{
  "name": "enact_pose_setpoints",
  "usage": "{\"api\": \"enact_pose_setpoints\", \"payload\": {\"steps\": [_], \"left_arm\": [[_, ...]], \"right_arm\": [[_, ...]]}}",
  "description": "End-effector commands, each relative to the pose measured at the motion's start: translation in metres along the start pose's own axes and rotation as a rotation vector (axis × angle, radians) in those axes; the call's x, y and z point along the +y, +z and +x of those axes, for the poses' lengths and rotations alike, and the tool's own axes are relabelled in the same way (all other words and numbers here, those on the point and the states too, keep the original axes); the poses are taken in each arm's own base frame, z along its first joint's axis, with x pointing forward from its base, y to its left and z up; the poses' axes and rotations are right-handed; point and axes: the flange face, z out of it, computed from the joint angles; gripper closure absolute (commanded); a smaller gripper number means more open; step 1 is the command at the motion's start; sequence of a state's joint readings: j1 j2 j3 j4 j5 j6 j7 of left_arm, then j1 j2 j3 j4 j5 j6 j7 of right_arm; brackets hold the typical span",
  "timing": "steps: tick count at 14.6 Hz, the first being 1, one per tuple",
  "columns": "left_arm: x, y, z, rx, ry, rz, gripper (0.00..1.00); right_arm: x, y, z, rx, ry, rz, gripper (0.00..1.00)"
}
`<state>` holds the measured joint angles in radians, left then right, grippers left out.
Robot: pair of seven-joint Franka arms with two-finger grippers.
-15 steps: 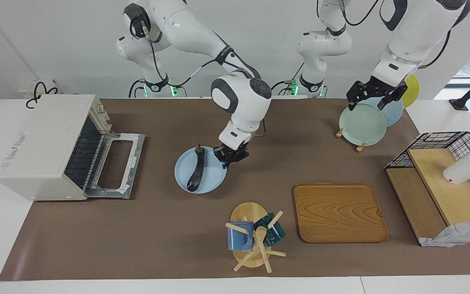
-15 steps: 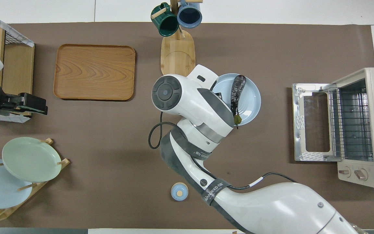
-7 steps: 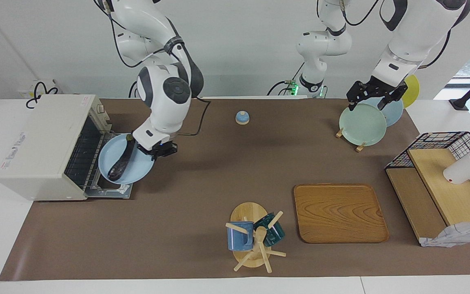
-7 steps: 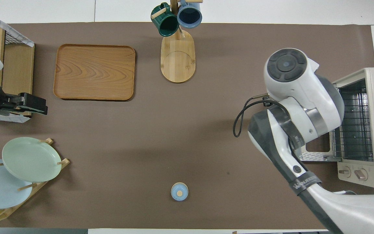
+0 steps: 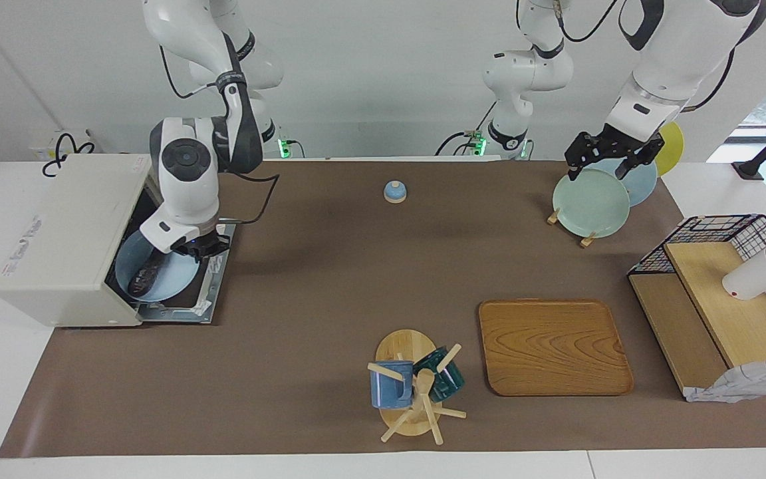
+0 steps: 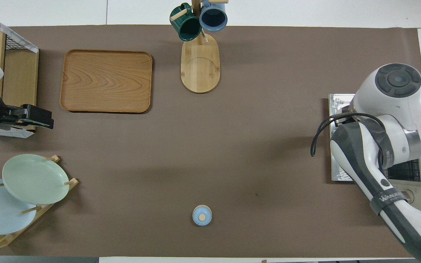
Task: Put eggplant into oven
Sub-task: 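Lower the eggplant inside the oven and open the right gripper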
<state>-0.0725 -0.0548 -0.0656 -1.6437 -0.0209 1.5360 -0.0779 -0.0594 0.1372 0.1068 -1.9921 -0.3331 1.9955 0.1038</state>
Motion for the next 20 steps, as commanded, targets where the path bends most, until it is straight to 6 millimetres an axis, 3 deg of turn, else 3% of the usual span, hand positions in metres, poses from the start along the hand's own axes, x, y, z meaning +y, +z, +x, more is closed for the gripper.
{"api": "enact_pose_setpoints", "payload": {"steps": [1, 4, 9, 12, 14, 17, 19, 20], "left_arm": [[-0.003, 0.000, -0.002, 0.007, 0.002, 0.022, 0.00], [-0.003, 0.000, -0.002, 0.007, 0.002, 0.022, 0.00], [-0.003, 0.000, -0.002, 0.007, 0.002, 0.022, 0.00], [-0.003, 0.000, -0.002, 0.007, 0.002, 0.022, 0.00], [-0.003, -0.001, -0.002, 0.009, 0.002, 0.022, 0.00], [-0.003, -0.001, -0.002, 0.009, 0.002, 0.022, 0.00], [-0.003, -0.001, -0.002, 0.009, 0.002, 0.022, 0.00], [-0.003, -0.001, -0.002, 0.009, 0.002, 0.022, 0.00]], "right_arm": [[0.030, 0.006, -0.012, 0.000, -0.017, 0.026, 1.00], [0.053, 0.016, -0.017, -0.013, -0.030, 0.033, 1.00], [0.038, 0.033, -0.032, -0.045, 0.003, 0.107, 1.00], [0.038, 0.033, -0.032, -0.044, 0.005, 0.117, 1.00], [0.038, 0.033, -0.033, -0.045, 0.000, 0.117, 0.89], [0.035, 0.021, -0.031, -0.064, -0.030, 0.114, 0.76], [0.035, 0.003, -0.025, -0.051, -0.028, 0.136, 0.73], [0.022, -0.003, -0.020, -0.028, -0.028, 0.173, 0.73]]}}
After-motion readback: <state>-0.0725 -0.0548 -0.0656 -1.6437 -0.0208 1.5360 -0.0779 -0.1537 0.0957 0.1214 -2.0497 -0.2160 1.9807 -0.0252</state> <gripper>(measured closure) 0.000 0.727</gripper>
